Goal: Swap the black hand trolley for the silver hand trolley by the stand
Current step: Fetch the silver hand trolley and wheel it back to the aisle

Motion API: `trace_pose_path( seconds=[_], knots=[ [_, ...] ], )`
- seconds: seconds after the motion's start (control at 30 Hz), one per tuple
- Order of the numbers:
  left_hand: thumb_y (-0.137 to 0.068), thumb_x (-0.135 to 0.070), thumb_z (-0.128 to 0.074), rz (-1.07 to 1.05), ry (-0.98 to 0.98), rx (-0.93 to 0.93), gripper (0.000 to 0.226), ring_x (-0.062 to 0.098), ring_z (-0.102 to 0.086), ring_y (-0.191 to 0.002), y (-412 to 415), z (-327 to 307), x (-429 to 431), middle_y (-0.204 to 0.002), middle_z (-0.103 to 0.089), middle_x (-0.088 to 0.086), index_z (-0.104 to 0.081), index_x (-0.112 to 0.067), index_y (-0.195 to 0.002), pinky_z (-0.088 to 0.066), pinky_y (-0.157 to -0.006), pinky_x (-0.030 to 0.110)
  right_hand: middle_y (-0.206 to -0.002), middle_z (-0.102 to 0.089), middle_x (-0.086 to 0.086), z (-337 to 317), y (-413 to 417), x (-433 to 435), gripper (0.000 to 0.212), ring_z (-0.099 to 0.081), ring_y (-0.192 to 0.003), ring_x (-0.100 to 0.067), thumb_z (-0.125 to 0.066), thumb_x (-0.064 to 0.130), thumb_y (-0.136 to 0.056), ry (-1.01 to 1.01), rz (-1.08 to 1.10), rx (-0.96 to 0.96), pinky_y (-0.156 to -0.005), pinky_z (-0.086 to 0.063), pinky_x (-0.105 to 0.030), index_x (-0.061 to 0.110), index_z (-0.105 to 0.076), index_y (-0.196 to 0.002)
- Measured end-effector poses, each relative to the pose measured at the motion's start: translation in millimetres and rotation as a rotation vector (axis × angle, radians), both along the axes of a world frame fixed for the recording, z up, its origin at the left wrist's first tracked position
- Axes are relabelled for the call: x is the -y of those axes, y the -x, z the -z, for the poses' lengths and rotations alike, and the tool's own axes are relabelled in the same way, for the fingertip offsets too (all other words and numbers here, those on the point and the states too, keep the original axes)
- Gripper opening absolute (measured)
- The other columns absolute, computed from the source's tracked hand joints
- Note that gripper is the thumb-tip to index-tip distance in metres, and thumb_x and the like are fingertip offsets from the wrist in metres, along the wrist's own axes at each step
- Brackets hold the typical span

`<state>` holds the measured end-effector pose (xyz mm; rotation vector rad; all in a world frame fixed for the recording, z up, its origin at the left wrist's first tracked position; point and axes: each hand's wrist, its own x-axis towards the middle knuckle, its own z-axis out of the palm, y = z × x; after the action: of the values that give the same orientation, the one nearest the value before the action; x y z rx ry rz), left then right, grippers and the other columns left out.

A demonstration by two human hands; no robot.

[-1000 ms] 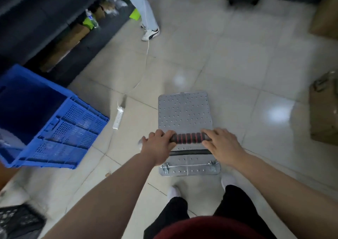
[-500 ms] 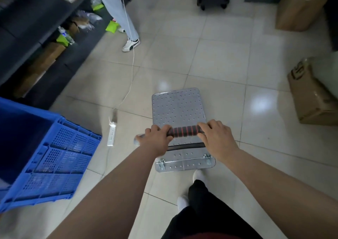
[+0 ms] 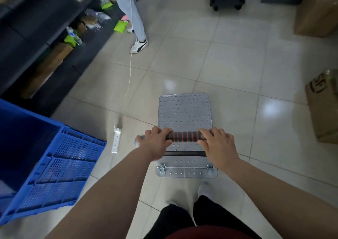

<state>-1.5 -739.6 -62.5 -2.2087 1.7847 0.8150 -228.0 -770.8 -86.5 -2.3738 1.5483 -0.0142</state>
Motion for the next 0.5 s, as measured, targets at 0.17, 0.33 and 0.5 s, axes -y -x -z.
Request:
trace_pose_path(
  seconds=[0.17,0.33,0.5],
  knots=[
    [-0.095,-0.047,-0.035,0.039,0.010,0.005,0.030,0.026,-0.039,-0.116,-24,-3,37,-0.129,-0.040,0.000,-0.035,-0.045,-0.125,-0.027,-0.100,0.059,-0.108,-0.058,-0.001,-1,-25,31,0.032,-0.052,-0.100,-0.023,-0.044,0.041,-0.093,-0.031,0.049,0.036,-0.087,-0.040,-0.040,0.029,-0.049,-0.123],
    [-0.096,-0.046,-0.035,0.115,0.006,0.001,0.029,0.028,-0.039,-0.117,-53,-6,85,-0.130,-0.040,0.004,-0.035,-0.043,-0.125,-0.028,-0.099,0.059,-0.112,-0.057,-0.001,1,-55,70,0.034,-0.051,-0.103,-0.023,-0.043,0.043,-0.093,-0.057,0.125,0.028,-0.088,-0.039,-0.039,0.031,-0.047,-0.125],
    [-0.097,-0.045,-0.035,0.194,0.039,-0.005,0.028,0.028,-0.039,-0.118,-87,-3,125,-0.128,-0.040,0.004,-0.035,-0.042,-0.125,-0.026,-0.100,0.064,-0.115,-0.056,-0.001,4,-92,97,0.034,-0.049,-0.106,-0.022,-0.042,0.041,-0.094,-0.073,0.254,0.030,-0.095,-0.037,-0.040,0.033,-0.045,-0.127]
  ],
)
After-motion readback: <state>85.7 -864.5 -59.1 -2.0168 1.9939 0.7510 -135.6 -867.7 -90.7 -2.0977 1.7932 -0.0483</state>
